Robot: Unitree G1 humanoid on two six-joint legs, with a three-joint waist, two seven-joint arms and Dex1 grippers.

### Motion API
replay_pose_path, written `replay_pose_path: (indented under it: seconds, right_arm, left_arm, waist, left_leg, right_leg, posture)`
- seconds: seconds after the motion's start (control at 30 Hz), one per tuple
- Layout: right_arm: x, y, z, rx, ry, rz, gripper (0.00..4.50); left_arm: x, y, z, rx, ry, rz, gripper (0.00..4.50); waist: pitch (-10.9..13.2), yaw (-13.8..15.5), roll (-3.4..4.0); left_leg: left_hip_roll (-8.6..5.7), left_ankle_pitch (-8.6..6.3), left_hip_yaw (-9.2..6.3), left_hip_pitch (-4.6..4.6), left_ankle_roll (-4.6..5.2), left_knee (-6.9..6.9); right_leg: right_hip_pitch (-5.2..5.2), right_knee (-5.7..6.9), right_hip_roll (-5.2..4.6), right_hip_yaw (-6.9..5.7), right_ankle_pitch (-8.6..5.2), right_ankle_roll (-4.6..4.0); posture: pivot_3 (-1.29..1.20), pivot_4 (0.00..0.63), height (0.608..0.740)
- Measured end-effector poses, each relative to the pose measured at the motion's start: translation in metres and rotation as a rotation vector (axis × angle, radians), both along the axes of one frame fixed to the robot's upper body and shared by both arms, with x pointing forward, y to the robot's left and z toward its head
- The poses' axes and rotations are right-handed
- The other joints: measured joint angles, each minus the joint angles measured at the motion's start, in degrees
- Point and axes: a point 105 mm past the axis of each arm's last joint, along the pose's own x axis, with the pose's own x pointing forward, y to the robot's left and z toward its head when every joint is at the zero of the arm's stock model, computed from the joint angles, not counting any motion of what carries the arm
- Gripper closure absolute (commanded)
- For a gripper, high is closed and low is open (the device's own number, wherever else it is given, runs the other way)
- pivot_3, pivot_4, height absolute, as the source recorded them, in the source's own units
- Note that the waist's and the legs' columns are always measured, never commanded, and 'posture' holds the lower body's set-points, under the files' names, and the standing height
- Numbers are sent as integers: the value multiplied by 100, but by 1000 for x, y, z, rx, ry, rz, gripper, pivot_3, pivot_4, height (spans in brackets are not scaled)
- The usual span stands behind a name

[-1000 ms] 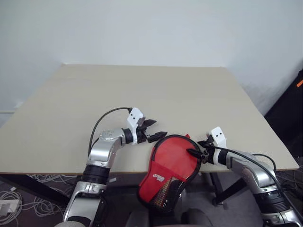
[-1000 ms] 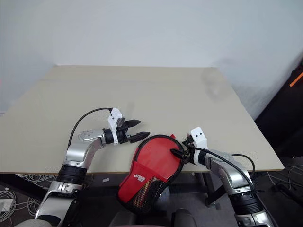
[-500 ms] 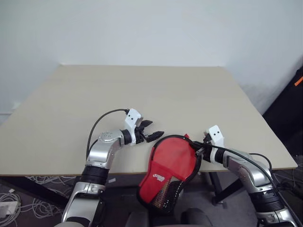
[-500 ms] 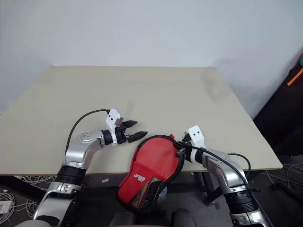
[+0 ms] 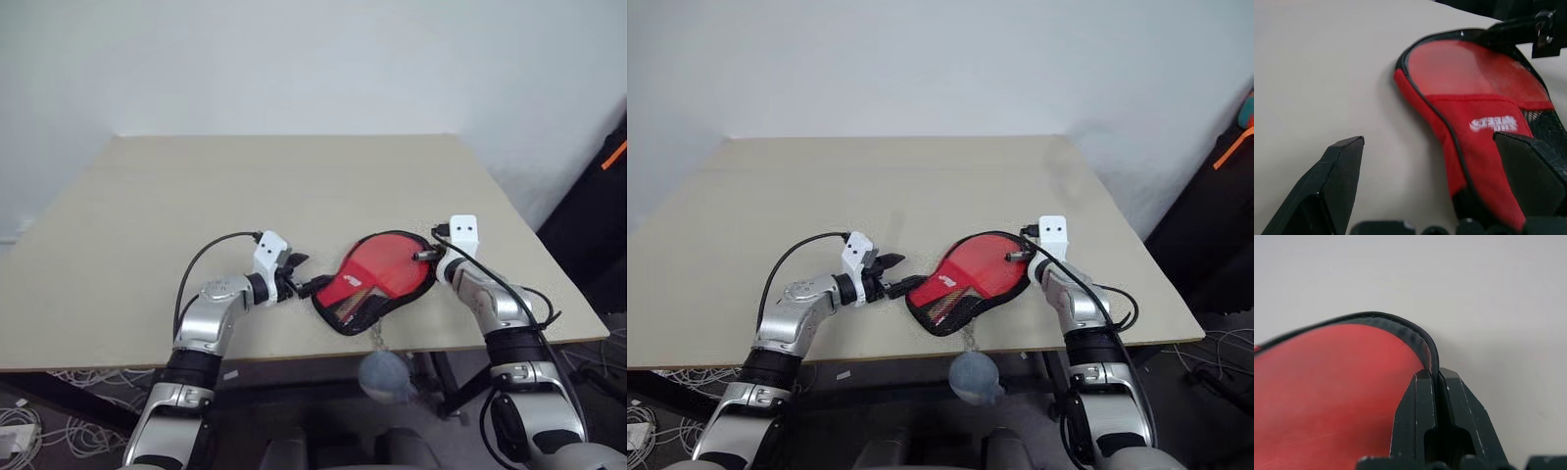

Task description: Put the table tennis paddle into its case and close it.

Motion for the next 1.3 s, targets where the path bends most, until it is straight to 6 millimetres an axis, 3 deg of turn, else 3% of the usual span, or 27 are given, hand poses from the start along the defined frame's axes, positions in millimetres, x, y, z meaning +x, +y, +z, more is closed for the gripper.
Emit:
replay_pose_path:
  seconds: [0.23, 0.33, 0.53, 0.7, 1.0, 1.17, 1.3]
  right_arm:
    - [3, -2, -4, -36, 7, -41, 4479]
    - [3, -1, -5, -49, 8, -36, 3830]
    - [-1, 9, -2, -33, 7, 36, 1763]
    - [-13, 13, 13, 30, -7, 153, 25]
    - [-38, 25, 89, 110, -191, 418, 25]
    - [-52, 51, 92, 187, -169, 557, 25]
    - [-58, 72, 85, 215, -135, 625, 25]
  left_arm:
    - [-6, 2, -7, -4, 14, 25, 0]
    - [-6, 4, -9, -1, 18, 35, 0]
    - [-7, 8, -5, 9, 0, 45, 0]
    - [-6, 35, 3, 23, -17, 105, 0]
    - [-12, 115, 33, 0, -72, 290, 0]
    - [-19, 151, 38, 29, -96, 426, 0]
    - [-31, 157, 25, 59, -70, 488, 0]
  waist:
    - [-2, 4, 3]
    - [-3, 0, 2]
    - [-3, -39, 3]
    - [0, -33, 6]
    - [1, -32, 6]
    - [0, -30, 5]
    - [0, -25, 4]
  left_leg:
    - [-4, 17, -1, 9, 7, 3]
    - [-4, 17, -2, 9, 7, 3]
    - [-1, 17, -2, 9, 7, -7]
    - [-1, 17, -2, 4, 7, -9]
    - [3, 15, 0, 7, 4, -15]
    - [3, 14, 3, 9, 2, -15]
    - [3, 10, 6, 6, -6, -16]
  right_leg:
    - [14, 1, -1, 5, -6, 10]
    - [12, 2, -1, 6, -5, 8]
    - [4, 3, 3, 6, 3, -3]
    - [0, 2, 2, 6, 2, -2]
    - [-4, 1, 0, 3, -11, 6]
    - [-2, 0, -3, 2, -13, 2]
    - [-6, -2, -6, 2, -1, -12]
  posture:
    - [0, 0, 740]
    - [0, 0, 740]
    - [0, 0, 740]
    - [0, 0, 740]
    - [0, 0, 740]
    - [0, 0, 740]
    - [0, 0, 740]
